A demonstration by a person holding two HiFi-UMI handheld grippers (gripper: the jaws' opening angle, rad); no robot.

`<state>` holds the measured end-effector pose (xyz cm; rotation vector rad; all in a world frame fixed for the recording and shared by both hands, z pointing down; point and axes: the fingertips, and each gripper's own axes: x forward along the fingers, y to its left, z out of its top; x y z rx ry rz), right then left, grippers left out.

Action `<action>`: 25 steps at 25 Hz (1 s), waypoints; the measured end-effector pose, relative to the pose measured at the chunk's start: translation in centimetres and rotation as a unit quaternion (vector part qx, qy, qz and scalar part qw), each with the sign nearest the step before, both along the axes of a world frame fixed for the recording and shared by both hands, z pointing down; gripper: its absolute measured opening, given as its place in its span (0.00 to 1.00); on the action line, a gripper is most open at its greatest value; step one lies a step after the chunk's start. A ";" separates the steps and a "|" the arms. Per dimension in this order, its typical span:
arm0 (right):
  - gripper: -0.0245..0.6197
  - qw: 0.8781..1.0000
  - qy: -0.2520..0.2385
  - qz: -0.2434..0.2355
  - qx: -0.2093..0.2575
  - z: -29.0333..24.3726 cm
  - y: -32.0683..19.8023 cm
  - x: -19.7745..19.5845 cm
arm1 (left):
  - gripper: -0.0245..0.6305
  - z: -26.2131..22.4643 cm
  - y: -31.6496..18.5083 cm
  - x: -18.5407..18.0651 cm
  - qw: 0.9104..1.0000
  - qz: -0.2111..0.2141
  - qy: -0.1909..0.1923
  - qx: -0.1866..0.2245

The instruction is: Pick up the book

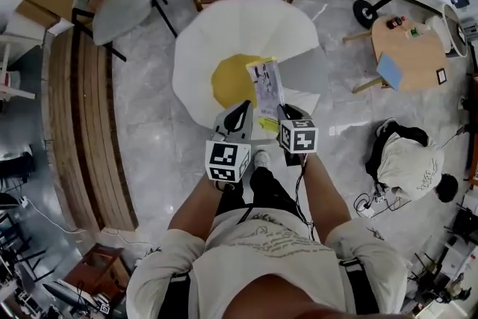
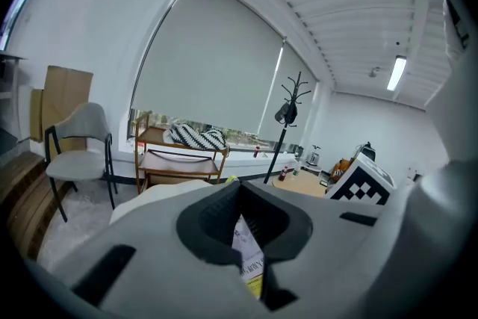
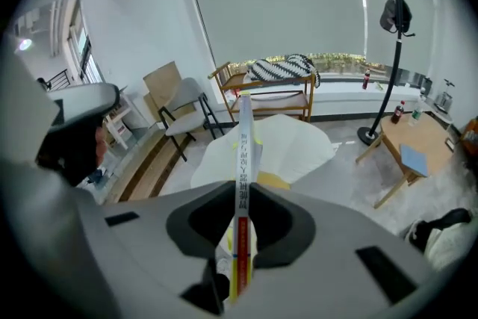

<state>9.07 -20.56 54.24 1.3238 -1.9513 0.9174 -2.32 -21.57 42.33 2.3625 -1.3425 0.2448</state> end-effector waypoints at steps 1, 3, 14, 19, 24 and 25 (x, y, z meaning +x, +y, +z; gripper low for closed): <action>0.15 1.000 -0.003 0.005 0.004 -1.3 0.1 0.1 | 0.06 -1.0 0.0 0.1 1.000 0.002 -0.001 0.006; 0.15 1.000 -0.010 0.013 0.012 -3.6 0.3 0.3 | 0.06 -3.1 0.1 0.2 1.000 0.005 -0.003 0.020; 0.15 0.996 -0.031 0.007 0.083 -14.2 -2.3 -0.5 | 0.07 -11.7 0.0 0.6 0.996 0.015 -0.016 0.090; 0.15 0.993 -0.041 -0.001 0.112 -17.6 -2.5 -1.3 | 0.06 -14.0 0.0 0.8 0.993 0.014 -0.019 0.119; 0.15 0.990 -0.052 -0.012 0.131 -20.2 -2.7 -2.3 | 0.06 -15.5 -1.4 -0.1 0.991 0.000 -0.027 0.134; 0.15 0.989 -0.054 -0.013 0.136 -20.8 -2.6 -2.5 | 0.06 -15.7 -1.6 -0.3 0.991 -0.003 -0.029 0.134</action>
